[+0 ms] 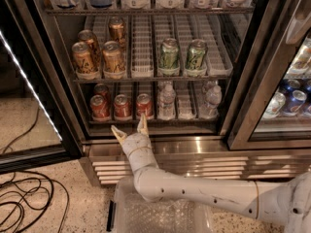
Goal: Pick coke can from bottom shelf of fridge
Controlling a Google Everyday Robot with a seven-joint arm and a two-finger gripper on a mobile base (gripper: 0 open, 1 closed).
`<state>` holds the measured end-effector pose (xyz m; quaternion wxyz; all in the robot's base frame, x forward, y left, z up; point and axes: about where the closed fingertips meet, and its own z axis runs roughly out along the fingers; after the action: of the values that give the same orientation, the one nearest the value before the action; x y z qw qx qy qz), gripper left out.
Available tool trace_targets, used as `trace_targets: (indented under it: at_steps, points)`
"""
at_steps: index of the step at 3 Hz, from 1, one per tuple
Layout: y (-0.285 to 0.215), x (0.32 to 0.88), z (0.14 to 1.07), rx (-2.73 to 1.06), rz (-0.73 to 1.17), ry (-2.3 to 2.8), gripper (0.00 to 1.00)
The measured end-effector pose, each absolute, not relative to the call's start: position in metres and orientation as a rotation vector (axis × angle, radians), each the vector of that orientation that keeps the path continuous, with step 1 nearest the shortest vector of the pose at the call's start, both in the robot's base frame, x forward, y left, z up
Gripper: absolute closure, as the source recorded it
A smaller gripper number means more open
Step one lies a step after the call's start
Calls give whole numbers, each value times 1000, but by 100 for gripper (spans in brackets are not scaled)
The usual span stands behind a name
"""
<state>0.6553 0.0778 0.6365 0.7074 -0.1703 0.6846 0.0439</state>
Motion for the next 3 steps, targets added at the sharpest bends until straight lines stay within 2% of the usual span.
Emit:
trace_targets:
  at_steps: [3]
  points:
    - [59, 674, 614, -245, -11, 1497, 27]
